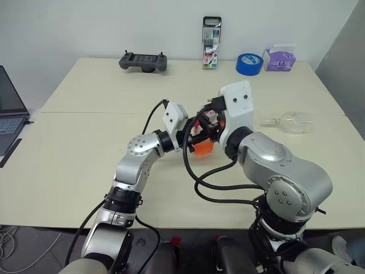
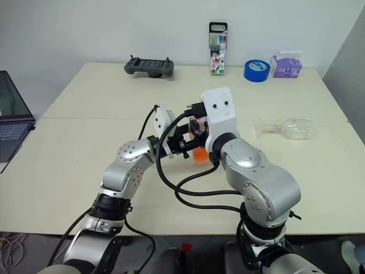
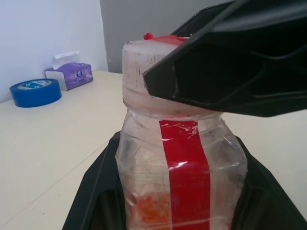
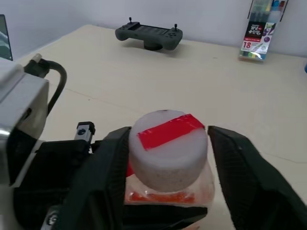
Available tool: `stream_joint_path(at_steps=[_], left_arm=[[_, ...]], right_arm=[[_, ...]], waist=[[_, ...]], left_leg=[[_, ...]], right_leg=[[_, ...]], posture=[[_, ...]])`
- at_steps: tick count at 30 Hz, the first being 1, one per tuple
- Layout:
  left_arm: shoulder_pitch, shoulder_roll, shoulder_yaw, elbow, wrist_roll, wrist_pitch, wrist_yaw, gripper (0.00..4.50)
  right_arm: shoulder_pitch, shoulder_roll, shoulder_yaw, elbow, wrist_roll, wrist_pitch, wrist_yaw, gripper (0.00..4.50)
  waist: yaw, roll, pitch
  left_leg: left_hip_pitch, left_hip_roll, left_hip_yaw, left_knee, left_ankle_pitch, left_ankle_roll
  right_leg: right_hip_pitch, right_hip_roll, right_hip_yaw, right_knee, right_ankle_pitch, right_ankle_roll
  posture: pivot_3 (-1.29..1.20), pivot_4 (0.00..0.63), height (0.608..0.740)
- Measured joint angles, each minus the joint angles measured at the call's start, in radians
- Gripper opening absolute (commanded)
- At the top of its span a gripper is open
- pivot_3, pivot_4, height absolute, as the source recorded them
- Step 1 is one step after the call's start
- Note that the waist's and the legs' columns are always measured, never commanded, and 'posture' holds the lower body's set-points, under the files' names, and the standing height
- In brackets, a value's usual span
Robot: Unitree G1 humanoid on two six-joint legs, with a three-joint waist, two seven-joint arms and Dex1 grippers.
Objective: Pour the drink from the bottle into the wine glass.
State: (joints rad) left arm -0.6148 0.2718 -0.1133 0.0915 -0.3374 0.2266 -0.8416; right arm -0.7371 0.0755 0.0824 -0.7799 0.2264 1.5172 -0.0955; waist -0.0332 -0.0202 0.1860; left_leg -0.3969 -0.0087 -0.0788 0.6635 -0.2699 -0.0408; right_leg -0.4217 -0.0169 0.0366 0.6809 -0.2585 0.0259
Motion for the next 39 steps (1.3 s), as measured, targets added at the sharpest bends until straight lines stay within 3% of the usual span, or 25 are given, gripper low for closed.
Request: stream_joint_path(at_steps=[2,6,8,10,14,20,24,32,39], left_arm=[[0.0,0.0,0.0,0.0,0.0,0.0,0.0,1.89],[-0.007,-0.005,0.002,0.001,0.0,0.0,0.015,1.89],[-0.013,-0.012,0.001,0.006,0.002,0.0,0.021,1.89],[-0.023,-0.014,-0.009,0.004,0.004,-0.005,0.013,1.88],[-0.03,-0.015,-0.032,-0.016,0.002,-0.011,-0.02,1.87],[-0.027,-0.007,-0.048,-0.023,0.006,0.0,-0.022,1.87],[-0.018,0.009,-0.047,-0.032,0.006,0.008,-0.008,1.87],[0.001,0.03,0.029,-0.047,0.0,0.021,0.039,1.87],[0.002,0.017,0.03,-0.047,0.0,0.024,0.043,1.86]], right_arm=[[-0.002,-0.004,0.0,0.001,0.0,0.0,0.006,1.84],[-0.035,-0.177,0.002,0.056,0.069,-0.069,0.153,1.84],[-0.043,-0.291,-0.004,0.109,0.118,-0.156,0.277,1.84],[-0.024,-0.438,-0.049,0.192,0.203,-0.314,0.49,1.84],[0.001,-0.594,-0.097,0.371,0.286,-0.565,0.826,1.84],[-0.07,-0.708,0.007,0.595,0.247,-0.834,1.09,1.84],[-0.103,-0.702,0.04,0.668,0.245,-0.878,1.128,1.84],[-0.103,-0.723,0.022,0.67,0.245,-0.853,1.119,4.5],[-0.042,-0.694,-0.054,0.487,0.284,-0.7,0.928,4.5]], waist=[[0.0,0.0,0.0],[0.001,0.0,0.0],[0.001,0.0,0.0],[0.002,0.0,0.0],[0.0,0.0,0.0],[-0.009,0.0,0.0],[-0.006,0.0,0.0],[0.004,0.0,0.0],[0.006,0.0,0.0]], left_leg=[[0.0,0.0,0.0,0.0,0.0,0.0],[0.0,-0.001,0.001,0.0,0.0,0.0],[0.0,-0.002,0.001,0.0,0.0,0.001],[-0.001,-0.003,0.003,0.0,0.0,0.001],[0.0,-0.002,0.005,0.0,-0.001,0.003],[0.003,0.002,0.005,0.0,-0.001,0.003],[0.002,0.003,0.003,0.0,-0.001,0.002],[0.001,0.0,0.003,0.001,-0.001,0.002],[-0.001,0.0,0.001,0.001,0.0,0.002]], right_leg=[[0.0,0.0,0.0,0.0,0.0,0.0],[0.001,0.0,-0.002,-0.001,0.0,0.0],[0.001,0.002,-0.002,-0.001,0.0,0.0],[0.002,0.002,-0.003,-0.003,0.0,0.0],[0.002,0.002,-0.002,-0.003,0.0,0.001],[0.002,0.007,0.0,0.0,0.0,0.0],[0.001,0.008,0.001,0.0,0.0,0.0],[0.001,0.0,0.0,-0.001,0.0,0.0],[0.0,-0.001,0.001,-0.001,0.0,0.0]], posture=[[0.0,0.15,0.74],[0.0,0.15,0.74],[0.0,0.15,0.74],[0.0,0.15,0.74],[0.0,0.15,0.74],[0.0,0.15,0.74],[0.0,0.15,0.74],[0.0,0.15,0.74],[0.0,0.15,0.74]])
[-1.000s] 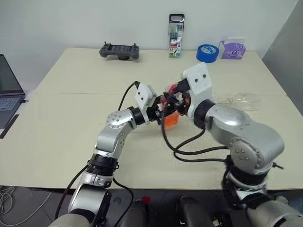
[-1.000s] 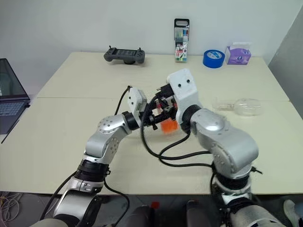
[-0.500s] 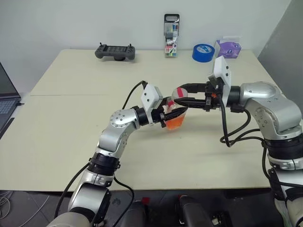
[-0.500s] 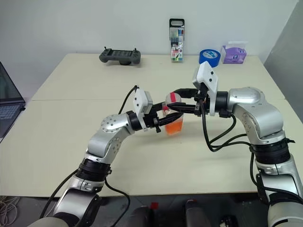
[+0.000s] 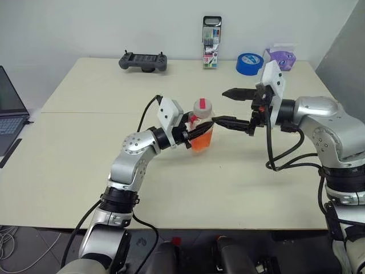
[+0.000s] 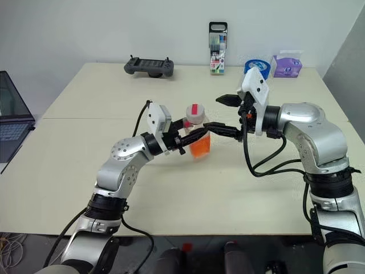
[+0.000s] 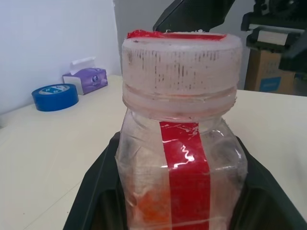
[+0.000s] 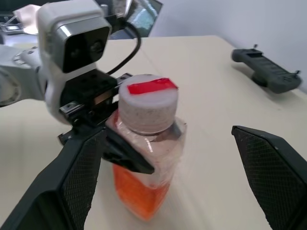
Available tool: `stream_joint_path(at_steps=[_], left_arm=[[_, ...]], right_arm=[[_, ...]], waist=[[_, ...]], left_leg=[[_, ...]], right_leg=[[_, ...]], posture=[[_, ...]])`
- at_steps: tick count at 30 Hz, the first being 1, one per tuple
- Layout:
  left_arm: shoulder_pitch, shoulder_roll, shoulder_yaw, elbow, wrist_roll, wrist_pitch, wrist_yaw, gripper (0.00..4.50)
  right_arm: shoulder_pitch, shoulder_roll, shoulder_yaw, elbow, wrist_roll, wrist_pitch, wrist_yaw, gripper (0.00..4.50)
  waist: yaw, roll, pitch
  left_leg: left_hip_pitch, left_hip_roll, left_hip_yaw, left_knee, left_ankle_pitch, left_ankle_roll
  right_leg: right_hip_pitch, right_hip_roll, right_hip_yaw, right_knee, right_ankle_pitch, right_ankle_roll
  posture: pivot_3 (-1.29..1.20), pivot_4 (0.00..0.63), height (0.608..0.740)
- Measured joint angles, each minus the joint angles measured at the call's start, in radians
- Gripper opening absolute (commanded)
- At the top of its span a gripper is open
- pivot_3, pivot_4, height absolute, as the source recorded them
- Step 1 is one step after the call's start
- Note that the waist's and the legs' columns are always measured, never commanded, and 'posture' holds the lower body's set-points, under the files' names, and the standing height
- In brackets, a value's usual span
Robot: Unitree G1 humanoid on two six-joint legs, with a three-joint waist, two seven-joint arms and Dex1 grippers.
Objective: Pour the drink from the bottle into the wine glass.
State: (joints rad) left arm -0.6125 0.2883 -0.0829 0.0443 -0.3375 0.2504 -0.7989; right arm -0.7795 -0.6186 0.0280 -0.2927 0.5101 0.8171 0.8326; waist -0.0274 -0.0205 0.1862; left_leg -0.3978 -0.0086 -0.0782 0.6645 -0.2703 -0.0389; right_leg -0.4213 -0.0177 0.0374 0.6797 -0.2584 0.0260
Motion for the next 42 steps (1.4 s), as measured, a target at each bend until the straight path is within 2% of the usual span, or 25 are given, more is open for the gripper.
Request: stream_joint_path(at_steps=[6,11,15,27,35,42], left_arm=[[0.001,-0.009,0.0,0.0,0.0,0.0,-0.001,1.86],[0.002,-0.019,-0.001,0.003,0.0,-0.001,-0.018,1.86],[0.002,-0.024,0.0,0.009,0.0,-0.001,-0.022,1.86],[0.009,-0.038,-0.002,0.009,0.0,0.0,-0.04,1.86],[0.016,-0.048,-0.015,0.008,0.001,0.004,-0.037,1.86],[0.016,-0.046,-0.018,0.006,0.001,0.006,-0.037,1.86]], right_arm=[[0.071,0.13,-0.048,-0.283,0.107,0.246,-0.262,4.5],[0.1,0.298,-0.044,-0.385,0.039,0.379,-0.558,4.5],[0.107,0.381,-0.033,-0.42,-0.011,0.412,-0.691,4.5],[0.058,0.46,0.105,-0.345,-0.136,0.378,-0.8,4.5],[0.039,0.498,0.12,-0.215,-0.227,0.271,-0.828,4.5],[0.023,0.501,0.121,-0.195,-0.247,0.272,-0.816,4.5]], waist=[[-0.002,0.0,0.0],[-0.001,0.0,0.0],[-0.002,0.0,0.0],[-0.005,0.0,0.0],[-0.005,0.0,0.0],[-0.005,0.0,0.0]], left_leg=[[0.0,0.0,-0.001,0.0,0.0,0.0],[0.001,0.0,-0.001,0.001,0.001,-0.001],[0.001,0.0,0.0,0.0,0.001,-0.001],[0.001,0.0,0.001,0.0,0.001,-0.001],[0.001,0.0,0.001,0.0,0.001,0.0],[0.001,0.0,0.0,0.0,0.001,0.0]], right_leg=[[0.0,0.0,-0.001,0.001,0.0,0.0],[0.001,0.0,0.0,0.002,0.0,0.0],[0.0,0.0,0.0,0.001,0.0,0.0],[0.0,0.001,-0.001,0.002,0.0,0.0],[0.0,0.001,0.0,0.001,0.0,0.0],[0.0,0.001,0.0,0.002,0.0,0.0]], posture=[[0.0,0.15,0.74],[0.0,0.15,0.74],[0.0,0.15,0.74],[0.0,0.15,0.74],[0.0,0.15,0.74],[0.0,0.15,0.74]])
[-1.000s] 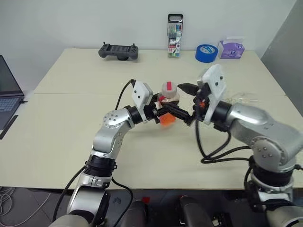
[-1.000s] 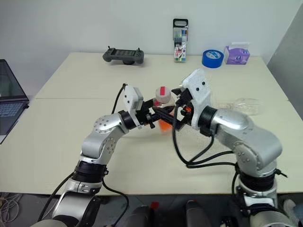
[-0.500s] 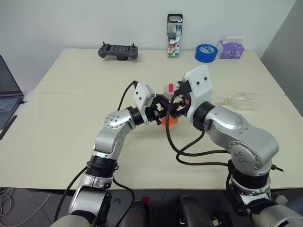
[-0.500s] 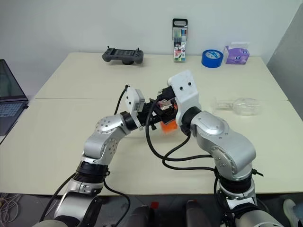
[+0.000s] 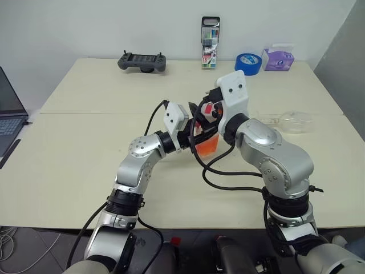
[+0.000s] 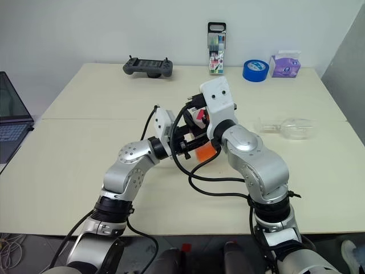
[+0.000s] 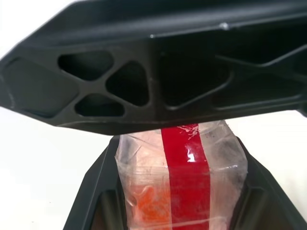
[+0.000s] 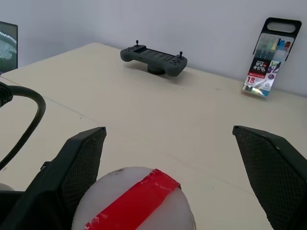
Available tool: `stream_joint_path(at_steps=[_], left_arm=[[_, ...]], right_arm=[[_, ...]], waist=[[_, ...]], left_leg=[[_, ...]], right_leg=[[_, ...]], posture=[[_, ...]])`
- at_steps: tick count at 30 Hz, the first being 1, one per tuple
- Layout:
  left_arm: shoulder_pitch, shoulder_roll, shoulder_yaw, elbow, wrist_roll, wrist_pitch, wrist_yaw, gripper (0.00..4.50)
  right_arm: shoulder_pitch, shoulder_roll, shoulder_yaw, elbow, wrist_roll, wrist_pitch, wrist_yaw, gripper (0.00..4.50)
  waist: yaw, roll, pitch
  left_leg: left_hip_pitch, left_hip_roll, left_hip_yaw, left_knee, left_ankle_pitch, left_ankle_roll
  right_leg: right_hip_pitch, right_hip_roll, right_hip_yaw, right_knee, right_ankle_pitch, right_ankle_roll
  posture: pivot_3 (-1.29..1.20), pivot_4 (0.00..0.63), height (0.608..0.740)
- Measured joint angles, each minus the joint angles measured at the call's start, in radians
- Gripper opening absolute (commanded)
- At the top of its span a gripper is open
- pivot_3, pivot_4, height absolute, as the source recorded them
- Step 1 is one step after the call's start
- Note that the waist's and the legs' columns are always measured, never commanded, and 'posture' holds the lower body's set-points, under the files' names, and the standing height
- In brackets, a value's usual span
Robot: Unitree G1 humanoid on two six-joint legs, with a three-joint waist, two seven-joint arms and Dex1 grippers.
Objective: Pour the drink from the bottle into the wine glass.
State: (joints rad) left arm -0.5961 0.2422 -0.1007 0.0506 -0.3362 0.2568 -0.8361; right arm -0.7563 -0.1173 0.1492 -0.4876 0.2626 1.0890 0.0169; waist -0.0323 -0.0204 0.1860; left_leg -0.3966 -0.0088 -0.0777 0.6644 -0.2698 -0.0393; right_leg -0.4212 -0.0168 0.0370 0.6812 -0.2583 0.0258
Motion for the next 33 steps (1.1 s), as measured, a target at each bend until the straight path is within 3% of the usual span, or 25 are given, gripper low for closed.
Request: stream_joint_path(at_steps=[33], left_arm=[[-0.001,0.018,-0.009,0.039,0.002,-0.006,-0.003,1.86]], right_arm=[[0.084,-0.035,-0.048,-0.243,0.079,0.181,0.092,4.5]], waist=[[0.0,0.0,0.0]], left_leg=[[0.0,0.0,0.0,0.0,0.0,0.0]], right_leg=[[0.0,0.0,0.0,0.0,0.0,0.0]], posture=[[0.0,0.15,0.74]])
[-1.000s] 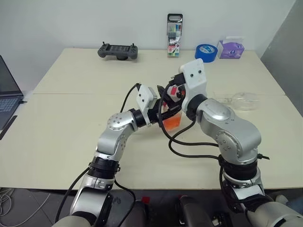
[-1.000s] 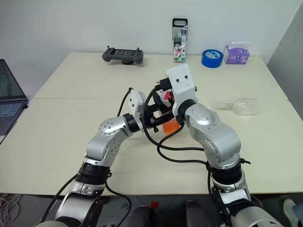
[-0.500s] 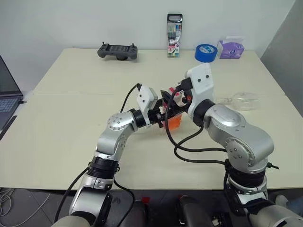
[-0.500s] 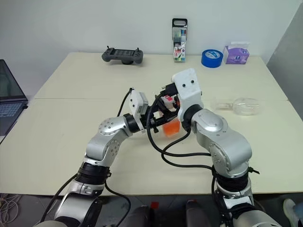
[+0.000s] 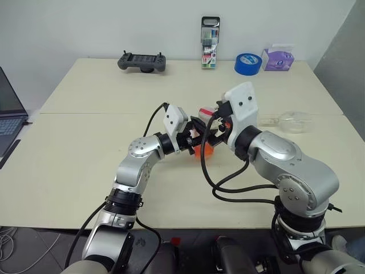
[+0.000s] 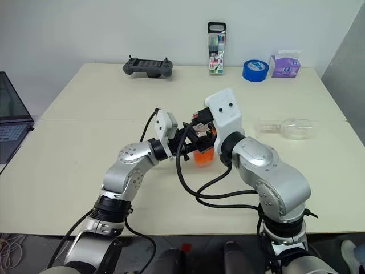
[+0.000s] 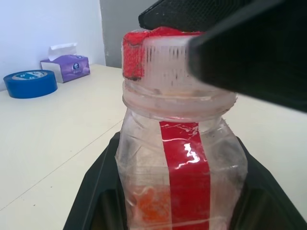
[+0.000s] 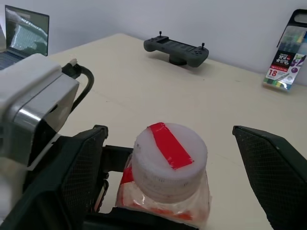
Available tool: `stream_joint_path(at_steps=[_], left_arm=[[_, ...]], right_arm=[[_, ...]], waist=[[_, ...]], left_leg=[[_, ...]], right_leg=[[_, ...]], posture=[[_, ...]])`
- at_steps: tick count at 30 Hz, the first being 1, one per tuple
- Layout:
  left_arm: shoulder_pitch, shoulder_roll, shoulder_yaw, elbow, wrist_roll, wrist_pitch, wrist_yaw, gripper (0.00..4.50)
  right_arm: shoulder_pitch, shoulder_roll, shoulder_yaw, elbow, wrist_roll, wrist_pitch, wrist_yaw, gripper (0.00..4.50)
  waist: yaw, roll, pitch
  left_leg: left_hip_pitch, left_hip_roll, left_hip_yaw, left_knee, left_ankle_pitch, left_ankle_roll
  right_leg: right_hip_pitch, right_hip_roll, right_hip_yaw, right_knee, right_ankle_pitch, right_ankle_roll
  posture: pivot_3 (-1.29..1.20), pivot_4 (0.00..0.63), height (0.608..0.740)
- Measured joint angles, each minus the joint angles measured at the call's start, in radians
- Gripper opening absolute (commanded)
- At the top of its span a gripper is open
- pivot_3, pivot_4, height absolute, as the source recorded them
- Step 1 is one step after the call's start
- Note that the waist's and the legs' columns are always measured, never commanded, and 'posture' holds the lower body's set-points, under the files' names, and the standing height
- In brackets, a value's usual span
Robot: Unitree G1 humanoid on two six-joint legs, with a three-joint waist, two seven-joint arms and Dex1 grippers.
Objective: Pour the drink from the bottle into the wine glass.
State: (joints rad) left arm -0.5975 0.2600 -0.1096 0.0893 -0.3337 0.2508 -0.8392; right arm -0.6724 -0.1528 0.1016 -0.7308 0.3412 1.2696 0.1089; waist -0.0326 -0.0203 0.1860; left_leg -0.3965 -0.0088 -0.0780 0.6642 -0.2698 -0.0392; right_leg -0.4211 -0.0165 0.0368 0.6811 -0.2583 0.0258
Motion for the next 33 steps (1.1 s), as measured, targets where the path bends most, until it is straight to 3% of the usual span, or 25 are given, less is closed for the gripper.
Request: stream_joint_path(at_steps=[7,12,21,33], left_arm=[[-0.001,0.0,0.0,0.004,0.0,-0.002,-0.001,1.86],[-0.002,0.0,0.0,0.006,0.0,-0.002,-0.001,1.86],[-0.002,0.0,0.0,0.006,0.0,-0.002,0.001,1.86],[-0.006,-0.011,-0.001,0.005,0.0,0.0,0.0,1.86]], right_arm=[[0.011,0.014,0.011,-0.003,0.0,0.005,0.004,4.5],[-0.004,0.039,0.053,0.092,-0.042,-0.029,-0.027,4.5],[-0.063,0.08,0.018,0.225,-0.096,-0.13,-0.07,4.5],[-0.056,0.073,0.005,0.222,-0.1,-0.14,-0.065,4.5]], waist=[[0.0,0.0,0.0],[0.0,0.0,0.0],[0.0,0.0,0.0],[0.0,0.0,0.0]], left_leg=[[0.0,0.0,0.0,0.0,0.0,0.0],[0.0,0.0,0.0,0.0,0.0,0.0],[0.0,0.0,0.0,0.0,0.0,0.0],[0.0,0.0,0.0,0.0,0.0,0.0]], right_leg=[[0.0,0.0,0.0,0.0,0.0,0.0],[0.0,0.0,0.0,0.0,0.0,0.0],[0.0,0.0,0.0,0.0,0.0,0.0],[0.0,0.0,0.0,0.0,0.0,0.0]], posture=[[0.0,0.15,0.74],[0.0,0.15,0.74],[0.0,0.15,0.74],[0.0,0.15,0.74]])
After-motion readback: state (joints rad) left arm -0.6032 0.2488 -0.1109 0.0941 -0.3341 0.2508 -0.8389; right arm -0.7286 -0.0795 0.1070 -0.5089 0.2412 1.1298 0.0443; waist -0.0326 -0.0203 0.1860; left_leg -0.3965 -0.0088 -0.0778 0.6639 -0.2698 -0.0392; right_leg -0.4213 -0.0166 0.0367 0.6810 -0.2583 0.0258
